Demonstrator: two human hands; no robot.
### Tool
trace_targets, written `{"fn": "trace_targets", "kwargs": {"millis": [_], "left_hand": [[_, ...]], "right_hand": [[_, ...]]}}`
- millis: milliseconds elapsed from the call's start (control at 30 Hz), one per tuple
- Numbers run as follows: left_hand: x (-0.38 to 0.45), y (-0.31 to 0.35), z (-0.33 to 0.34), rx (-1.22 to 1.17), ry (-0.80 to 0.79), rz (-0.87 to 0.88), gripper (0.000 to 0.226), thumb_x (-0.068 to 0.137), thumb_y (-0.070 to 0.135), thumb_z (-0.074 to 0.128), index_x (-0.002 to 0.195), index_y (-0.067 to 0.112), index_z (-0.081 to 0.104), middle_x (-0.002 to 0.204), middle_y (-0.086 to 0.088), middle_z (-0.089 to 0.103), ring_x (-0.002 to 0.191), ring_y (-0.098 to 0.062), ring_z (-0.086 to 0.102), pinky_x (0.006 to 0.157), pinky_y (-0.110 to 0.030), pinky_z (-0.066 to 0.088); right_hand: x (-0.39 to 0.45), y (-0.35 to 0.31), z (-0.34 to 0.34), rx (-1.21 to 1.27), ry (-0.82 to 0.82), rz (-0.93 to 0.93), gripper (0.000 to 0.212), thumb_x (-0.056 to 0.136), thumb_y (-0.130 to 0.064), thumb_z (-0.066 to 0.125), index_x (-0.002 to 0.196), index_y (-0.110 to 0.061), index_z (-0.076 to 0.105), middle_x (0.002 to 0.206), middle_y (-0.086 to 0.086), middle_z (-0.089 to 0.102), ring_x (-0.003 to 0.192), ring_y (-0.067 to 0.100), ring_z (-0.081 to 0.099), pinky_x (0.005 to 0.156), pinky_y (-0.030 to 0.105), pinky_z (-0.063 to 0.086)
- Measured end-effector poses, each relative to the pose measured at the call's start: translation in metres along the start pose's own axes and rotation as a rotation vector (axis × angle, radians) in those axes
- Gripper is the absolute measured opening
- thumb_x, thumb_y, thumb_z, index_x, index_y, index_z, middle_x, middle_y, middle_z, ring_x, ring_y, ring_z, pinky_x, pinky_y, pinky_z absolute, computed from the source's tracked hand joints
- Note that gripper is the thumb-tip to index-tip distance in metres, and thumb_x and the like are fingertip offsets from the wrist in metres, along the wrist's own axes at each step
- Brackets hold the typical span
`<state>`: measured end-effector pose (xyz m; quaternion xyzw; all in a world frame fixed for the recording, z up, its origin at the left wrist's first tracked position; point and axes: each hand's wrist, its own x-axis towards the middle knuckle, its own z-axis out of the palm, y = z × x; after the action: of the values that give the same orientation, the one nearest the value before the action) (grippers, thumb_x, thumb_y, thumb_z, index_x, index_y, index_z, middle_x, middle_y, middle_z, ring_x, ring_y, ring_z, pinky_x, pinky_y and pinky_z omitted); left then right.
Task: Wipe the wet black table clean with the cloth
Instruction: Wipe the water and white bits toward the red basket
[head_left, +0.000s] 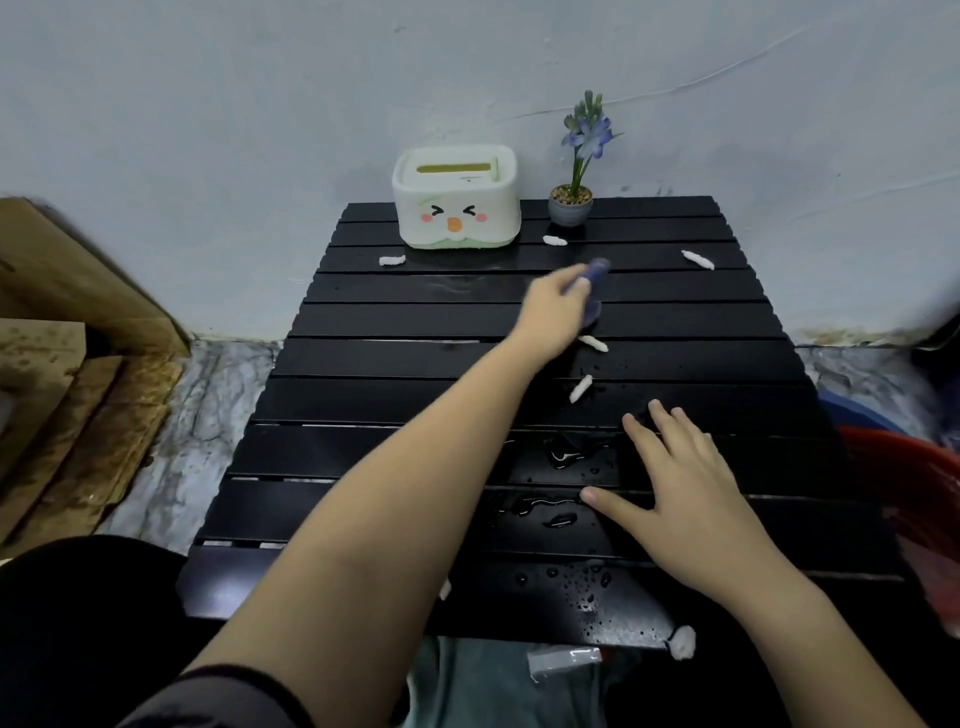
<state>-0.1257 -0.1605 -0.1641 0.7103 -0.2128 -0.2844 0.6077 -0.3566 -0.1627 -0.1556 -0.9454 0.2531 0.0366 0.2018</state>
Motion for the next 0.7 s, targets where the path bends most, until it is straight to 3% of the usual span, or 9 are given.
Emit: {"fn": "trace_targets", "kwargs": {"millis": [33,100,200,300,367,467,567,700], "left_hand": [[-0.002,-0.001,-0.019,-0.105,0.078,-0.008,0.037,0.100,0.009,0.044,0.135,0.001,0.053,0.130,-0.021,0.060,0.106,-0.027,0.062,0.089,-0.027,0.055],[-0.007,-0.005,-0.064,-0.085,0.292,0.022,0.037,0.099,0.013,0.043,0.133,0.007,0.056,0.128,-0.016,0.063,0.108,-0.025,0.063,0.096,-0.036,0.054],[-0.025,-0.026,-0.141,0.408,0.610,0.028,0.038,0.098,0.024,0.040,0.131,0.017,0.057,0.131,-0.008,0.061,0.120,-0.026,0.056,0.106,-0.037,0.042],[-0.043,-0.052,-0.187,0.849,0.726,-0.086,0.032,0.098,0.013,0.036,0.126,0.007,0.051,0.132,-0.019,0.050,0.122,-0.038,0.046,0.101,-0.050,0.038],[-0.044,-0.066,-0.181,1.027,0.707,-0.069,0.032,0.095,0.009,0.038,0.124,-0.001,0.045,0.133,-0.023,0.045,0.123,-0.040,0.041,0.099,-0.054,0.039],[-0.036,-0.065,-0.123,1.105,0.616,-0.031,0.043,0.092,0.007,0.045,0.133,-0.004,0.038,0.139,-0.024,0.040,0.130,-0.040,0.037,0.104,-0.052,0.039],[-0.039,-0.052,-0.045,1.105,0.441,0.046,0.051,0.093,0.008,0.045,0.141,-0.002,0.032,0.148,-0.022,0.032,0.138,-0.038,0.029,0.111,-0.048,0.033],[-0.055,-0.027,0.047,1.002,0.177,0.211,0.044,0.092,0.007,0.044,0.135,0.005,0.040,0.143,-0.014,0.035,0.131,-0.032,0.035,0.105,-0.043,0.039]], "right_hand": [[0.000,0.000,0.000,0.003,-0.001,0.000,0.093,0.083,-0.074,0.046,0.157,-0.023,0.019,0.166,0.002,0.003,0.152,0.019,-0.005,0.122,0.038,0.001],[0.000,0.002,-0.001,0.014,-0.004,-0.001,0.093,0.082,-0.074,0.046,0.157,-0.024,0.019,0.166,0.001,0.003,0.152,0.018,-0.006,0.121,0.038,0.001],[-0.001,0.004,-0.003,0.030,-0.006,-0.004,0.093,0.081,-0.074,0.049,0.156,-0.026,0.021,0.166,0.000,0.004,0.152,0.017,-0.005,0.122,0.038,0.003],[-0.004,0.009,-0.007,0.033,-0.005,0.039,0.094,0.080,-0.076,0.050,0.156,-0.030,0.020,0.166,0.000,0.002,0.152,0.018,-0.006,0.121,0.041,0.002],[-0.005,0.013,-0.010,0.018,-0.008,0.075,0.095,0.079,-0.077,0.049,0.156,-0.031,0.018,0.166,0.000,0.001,0.152,0.019,-0.007,0.122,0.043,0.002],[-0.006,0.024,-0.017,0.033,-0.014,0.117,0.094,0.078,-0.076,0.053,0.155,-0.032,0.021,0.166,0.000,0.004,0.152,0.019,-0.003,0.121,0.043,0.009],[-0.007,0.031,-0.021,0.044,-0.011,0.119,0.091,0.079,-0.072,0.057,0.154,-0.031,0.025,0.166,-0.003,0.008,0.152,0.015,0.000,0.120,0.040,0.012],[-0.010,0.036,-0.023,0.048,-0.009,0.102,0.090,0.080,-0.069,0.060,0.154,-0.028,0.027,0.166,-0.003,0.010,0.152,0.014,0.002,0.120,0.038,0.012]]}}
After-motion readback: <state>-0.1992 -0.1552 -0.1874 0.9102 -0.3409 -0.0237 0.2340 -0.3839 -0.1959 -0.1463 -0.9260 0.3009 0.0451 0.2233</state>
